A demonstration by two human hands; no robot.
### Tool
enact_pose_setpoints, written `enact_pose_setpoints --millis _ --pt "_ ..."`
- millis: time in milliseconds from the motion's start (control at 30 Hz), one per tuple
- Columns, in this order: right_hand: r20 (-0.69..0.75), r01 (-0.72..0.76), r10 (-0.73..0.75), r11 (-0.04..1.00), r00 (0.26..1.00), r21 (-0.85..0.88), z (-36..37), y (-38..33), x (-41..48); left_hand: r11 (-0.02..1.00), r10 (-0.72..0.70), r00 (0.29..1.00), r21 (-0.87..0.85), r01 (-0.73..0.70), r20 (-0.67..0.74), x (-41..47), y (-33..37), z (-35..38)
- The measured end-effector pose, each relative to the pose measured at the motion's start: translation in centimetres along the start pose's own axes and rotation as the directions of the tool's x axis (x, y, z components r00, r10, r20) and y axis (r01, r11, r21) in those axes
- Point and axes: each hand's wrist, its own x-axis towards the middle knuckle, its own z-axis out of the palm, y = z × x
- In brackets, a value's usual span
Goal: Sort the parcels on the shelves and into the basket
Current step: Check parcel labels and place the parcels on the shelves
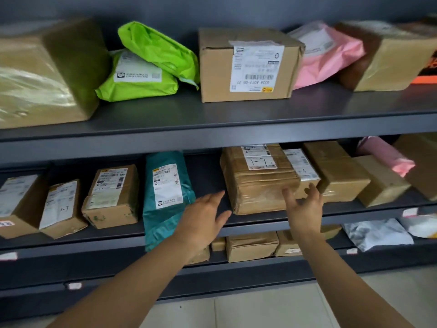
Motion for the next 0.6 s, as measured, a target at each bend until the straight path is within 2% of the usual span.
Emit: enact_pose_setpoints --millis 100,200,333,400,467,600 --pt "0.148 -0.074 0.055 0.989 0.987 0.128 -0.8 0.0 1.9 0.936 -0.126 0.991 -0.327 0.133 0.044 1.8 3.7 0.5" --pt "0.332 -0.132 0.072 0.978 0.94 0.16 -2.1 -0.5 3.1 0.834 -0.245 0.964 -0.486 0.263 0.101 3.7 5.7 1.3" --pt "0.406 -0.03 -0.014 0.994 0.914 0.101 -3.2 0.1 3.9 0.764 -0.46 0.888 -0.51 0.396 0.0 4.3 6.7 1.9" --pt "0.437 0.014 -0.028 0.999 0.899 0.034 -3.7 0.8 4.1 0.756 -0.54 0.84 -0.461 0.465 -0.039 3.3 6.8 2.0" --pt "0.483 0.069 -0.04 0.997 0.875 -0.042 -3.9 1.4 4.0 0.786 -0.527 0.849 -0.403 0.469 -0.04 1.9 6.2 2.7" --pt "0.536 0.085 -0.041 0.995 0.843 -0.058 -3.3 2.7 3.5 0.762 -0.554 0.832 -0.41 0.502 -0.011 -0.2 4.7 4.2"
